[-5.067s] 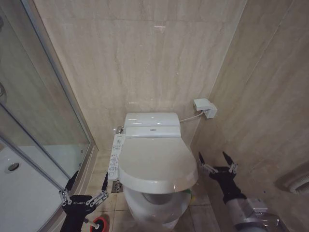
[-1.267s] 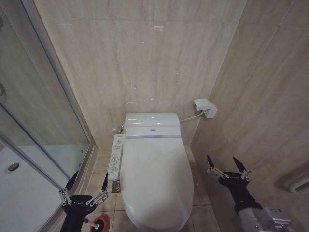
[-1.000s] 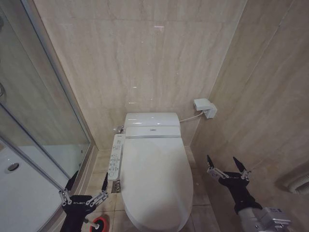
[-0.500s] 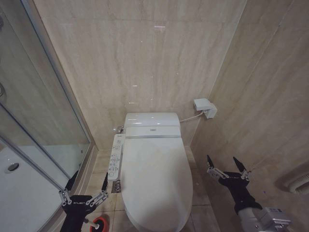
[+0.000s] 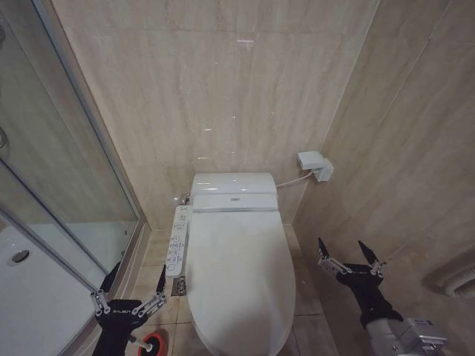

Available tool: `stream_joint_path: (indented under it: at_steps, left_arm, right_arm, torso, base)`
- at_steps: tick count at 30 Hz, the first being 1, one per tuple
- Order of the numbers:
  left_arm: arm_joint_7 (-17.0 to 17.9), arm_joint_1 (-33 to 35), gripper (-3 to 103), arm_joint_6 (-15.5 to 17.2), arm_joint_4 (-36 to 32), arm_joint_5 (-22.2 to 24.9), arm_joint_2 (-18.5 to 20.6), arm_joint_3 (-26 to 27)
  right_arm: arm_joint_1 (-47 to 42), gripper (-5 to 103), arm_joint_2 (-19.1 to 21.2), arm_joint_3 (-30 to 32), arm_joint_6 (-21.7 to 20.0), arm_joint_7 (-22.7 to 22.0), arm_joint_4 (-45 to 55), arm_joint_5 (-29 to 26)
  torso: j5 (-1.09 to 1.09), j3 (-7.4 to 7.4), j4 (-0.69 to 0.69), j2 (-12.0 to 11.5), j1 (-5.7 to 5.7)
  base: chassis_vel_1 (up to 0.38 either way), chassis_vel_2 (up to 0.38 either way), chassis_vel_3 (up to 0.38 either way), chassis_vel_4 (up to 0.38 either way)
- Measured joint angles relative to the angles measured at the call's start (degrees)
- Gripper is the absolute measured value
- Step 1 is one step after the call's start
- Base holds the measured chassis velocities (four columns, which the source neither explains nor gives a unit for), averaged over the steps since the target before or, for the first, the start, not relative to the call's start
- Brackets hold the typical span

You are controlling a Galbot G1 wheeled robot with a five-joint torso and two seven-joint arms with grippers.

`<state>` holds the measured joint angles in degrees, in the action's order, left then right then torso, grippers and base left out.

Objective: Open the toilet lid, clean the toilet bowl with a toilet brush, close the toilet lid, and flush.

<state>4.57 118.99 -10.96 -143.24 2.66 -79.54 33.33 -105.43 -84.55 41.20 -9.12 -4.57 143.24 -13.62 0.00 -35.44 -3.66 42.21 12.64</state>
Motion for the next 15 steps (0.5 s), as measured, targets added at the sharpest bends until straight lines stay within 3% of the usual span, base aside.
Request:
stream_joint_path:
  at_steps: [15]
  left_arm:
    - [0.00, 0.00, 100, 0.00, 0.00, 0.00, 0.00, 0.00]
  right_arm:
    - [0.00, 100, 0.00, 0.00, 0.00, 0.00, 0.00, 0.00]
  torso:
    - [0.00, 0.00, 0.00, 0.00, 0.00]
  base:
    - [0.000, 0.000, 0.000, 0.000]
